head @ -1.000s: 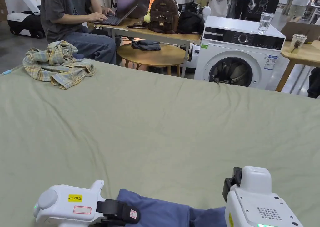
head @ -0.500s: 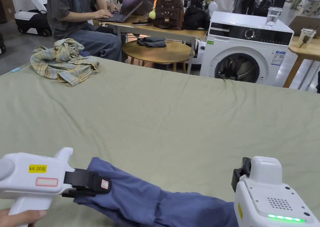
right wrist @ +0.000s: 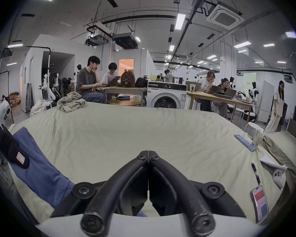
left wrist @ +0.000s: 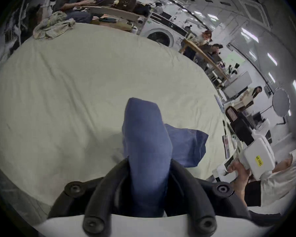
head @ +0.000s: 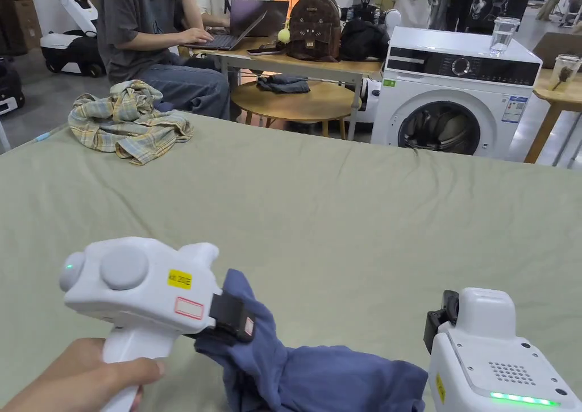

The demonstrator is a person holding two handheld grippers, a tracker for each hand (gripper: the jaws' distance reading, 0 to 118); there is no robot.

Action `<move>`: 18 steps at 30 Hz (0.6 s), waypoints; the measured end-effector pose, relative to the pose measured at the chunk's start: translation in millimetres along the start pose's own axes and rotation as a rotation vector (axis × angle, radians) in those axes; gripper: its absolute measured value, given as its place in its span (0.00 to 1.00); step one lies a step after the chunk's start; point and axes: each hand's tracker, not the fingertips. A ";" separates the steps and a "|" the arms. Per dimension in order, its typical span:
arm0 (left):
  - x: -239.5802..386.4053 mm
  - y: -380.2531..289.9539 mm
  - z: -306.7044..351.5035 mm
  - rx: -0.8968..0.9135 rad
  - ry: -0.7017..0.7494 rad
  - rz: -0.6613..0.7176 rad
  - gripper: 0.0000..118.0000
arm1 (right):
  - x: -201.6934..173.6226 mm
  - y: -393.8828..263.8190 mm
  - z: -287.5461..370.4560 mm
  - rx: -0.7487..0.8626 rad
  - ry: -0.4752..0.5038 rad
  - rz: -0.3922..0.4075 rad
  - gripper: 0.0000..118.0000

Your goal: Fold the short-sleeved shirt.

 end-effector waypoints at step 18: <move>124.9 -8.0 -172.4 -0.277 0.103 -0.231 0.10 | 31.1 -9.2 5.7 -0.029 -0.063 -0.019 0.00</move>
